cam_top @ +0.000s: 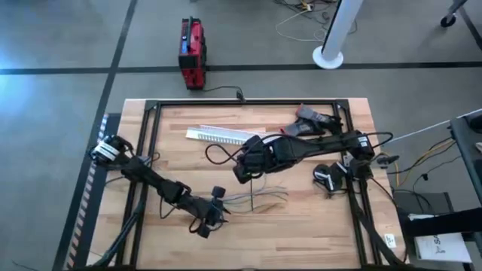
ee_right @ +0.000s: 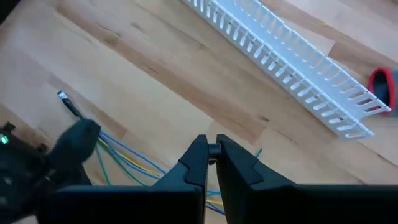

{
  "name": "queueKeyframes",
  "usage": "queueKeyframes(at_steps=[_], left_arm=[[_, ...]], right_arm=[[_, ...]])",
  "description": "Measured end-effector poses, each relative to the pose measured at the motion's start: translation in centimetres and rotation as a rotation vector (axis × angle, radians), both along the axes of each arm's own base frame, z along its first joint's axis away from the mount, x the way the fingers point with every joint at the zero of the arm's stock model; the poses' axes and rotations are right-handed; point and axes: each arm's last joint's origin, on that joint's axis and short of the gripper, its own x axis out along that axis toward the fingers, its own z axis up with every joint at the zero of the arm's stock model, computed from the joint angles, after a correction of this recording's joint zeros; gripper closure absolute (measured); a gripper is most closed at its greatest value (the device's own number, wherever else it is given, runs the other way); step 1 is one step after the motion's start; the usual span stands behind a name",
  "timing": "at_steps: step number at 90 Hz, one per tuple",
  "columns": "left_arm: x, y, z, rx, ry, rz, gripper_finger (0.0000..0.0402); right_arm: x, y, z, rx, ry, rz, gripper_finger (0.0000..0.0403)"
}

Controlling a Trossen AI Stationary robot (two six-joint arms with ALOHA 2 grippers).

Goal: Ziptie cables
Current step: Insert the black ziptie on the cable wires

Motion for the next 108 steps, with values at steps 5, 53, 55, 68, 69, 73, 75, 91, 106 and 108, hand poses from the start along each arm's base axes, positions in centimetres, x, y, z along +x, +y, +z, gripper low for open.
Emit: queueKeyframes(at_steps=[5,53,55,68,69,73,75,91,106,108], left_arm=[[0.5,-0.2,-0.3,0.019,0.001,0.022,0.0270],[4.3,-0.4,-1.7,0.112,0.079,0.174,0.0328],[4.4,-0.4,-1.7,0.111,0.079,0.174,0.0332],[4.4,-0.4,-1.7,0.110,0.083,0.171,0.0378],[4.4,-0.4,-1.7,0.110,0.083,0.171,0.0382],[4.3,-0.4,-1.6,0.110,0.084,0.171,0.0393],[4.3,-0.4,-1.6,0.110,0.084,0.171,0.0396],[4.3,-0.4,-1.4,0.106,0.079,0.171,0.0401],[4.2,-0.6,-0.7,0.050,0.089,0.082,0.0401],[4.3,-0.6,-0.6,0.035,0.090,0.056,0.0401]], right_arm=[[0.0,-0.1,0.0,-0.001,0.000,0.000,0.0396],[0.2,-0.2,-0.4,-0.016,0.005,0.001,0.0396],[0.2,-0.2,-0.4,-0.017,0.005,0.001,0.0396],[0.2,-0.3,-0.4,-0.018,0.008,0.004,0.0396],[0.2,-0.3,-0.4,-0.018,0.008,0.004,0.0396],[0.2,-0.3,-0.4,-0.019,0.008,0.006,0.0396],[0.2,-0.3,-0.4,-0.020,0.010,0.009,0.0396],[0.3,-0.3,-0.4,-0.020,0.008,0.010,0.0396],[0.2,-0.3,-0.8,-0.019,0.019,0.002,0.0396],[0.2,-0.3,-0.8,-0.020,0.020,0.003,0.0396]])
